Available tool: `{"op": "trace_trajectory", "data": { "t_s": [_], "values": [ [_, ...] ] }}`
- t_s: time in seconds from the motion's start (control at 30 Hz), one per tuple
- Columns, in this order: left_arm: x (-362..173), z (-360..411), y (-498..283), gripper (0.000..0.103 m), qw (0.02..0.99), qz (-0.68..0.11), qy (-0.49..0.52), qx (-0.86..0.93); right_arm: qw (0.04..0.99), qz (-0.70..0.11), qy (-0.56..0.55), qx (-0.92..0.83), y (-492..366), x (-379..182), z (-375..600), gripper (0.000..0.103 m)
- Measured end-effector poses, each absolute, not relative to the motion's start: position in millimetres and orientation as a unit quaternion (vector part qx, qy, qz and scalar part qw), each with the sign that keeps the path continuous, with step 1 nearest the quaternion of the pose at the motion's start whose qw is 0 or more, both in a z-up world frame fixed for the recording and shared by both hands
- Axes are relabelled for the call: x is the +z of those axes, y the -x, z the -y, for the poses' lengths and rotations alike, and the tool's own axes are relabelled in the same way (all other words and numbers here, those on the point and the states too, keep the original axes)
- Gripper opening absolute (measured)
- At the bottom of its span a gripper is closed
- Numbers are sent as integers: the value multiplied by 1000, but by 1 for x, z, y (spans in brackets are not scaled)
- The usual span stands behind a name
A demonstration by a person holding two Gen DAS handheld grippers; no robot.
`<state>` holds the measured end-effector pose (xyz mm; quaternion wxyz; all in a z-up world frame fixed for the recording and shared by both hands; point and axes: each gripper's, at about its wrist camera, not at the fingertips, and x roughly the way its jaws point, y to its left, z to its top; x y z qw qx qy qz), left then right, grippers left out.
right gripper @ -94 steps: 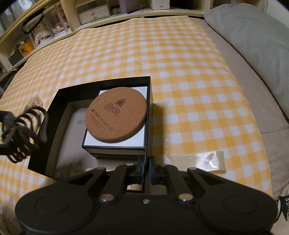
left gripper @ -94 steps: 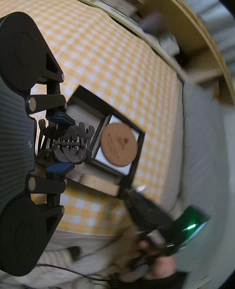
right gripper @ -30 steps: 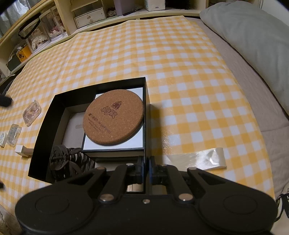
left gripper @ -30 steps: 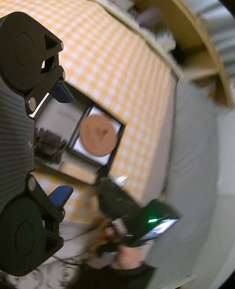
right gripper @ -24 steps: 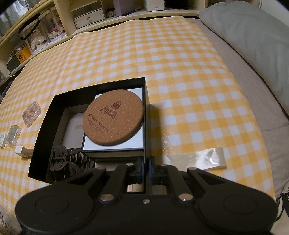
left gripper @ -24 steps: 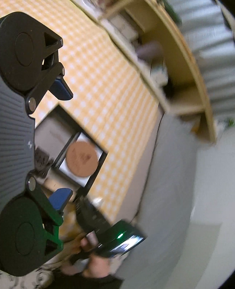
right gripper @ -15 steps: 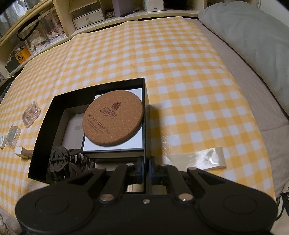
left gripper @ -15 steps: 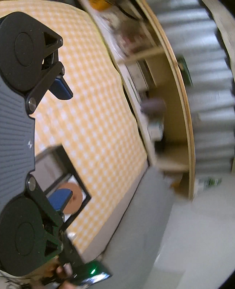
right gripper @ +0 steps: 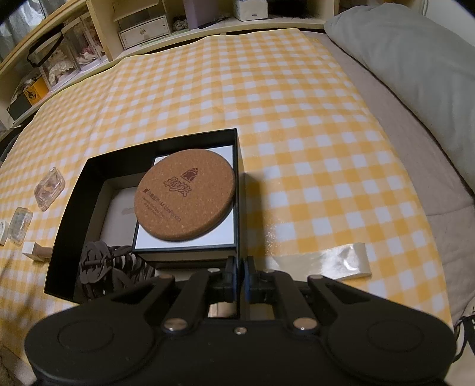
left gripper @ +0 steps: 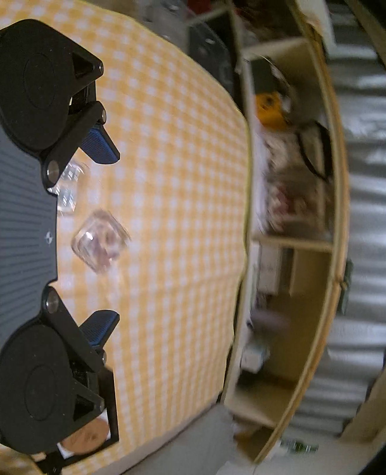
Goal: Organize rigid objects
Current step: 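Grasp the clear rectangular plastic case with the left tool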
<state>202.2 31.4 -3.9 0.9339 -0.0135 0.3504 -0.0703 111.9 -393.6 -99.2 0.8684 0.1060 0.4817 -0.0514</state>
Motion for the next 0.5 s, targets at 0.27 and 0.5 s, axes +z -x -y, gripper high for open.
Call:
{"op": "trace_trajectory", "data": {
  "t_s": [0.27, 0.5],
  "values": [
    [-47, -62, -238, 103, 915, -398, -7, -68, 865, -490, -94, -56, -115, -103, 393, 6],
    [-83, -74, -250, 103, 885, -459, -5, -78, 861, -499, -84, -60, -119, -108, 389, 10]
  ]
}}
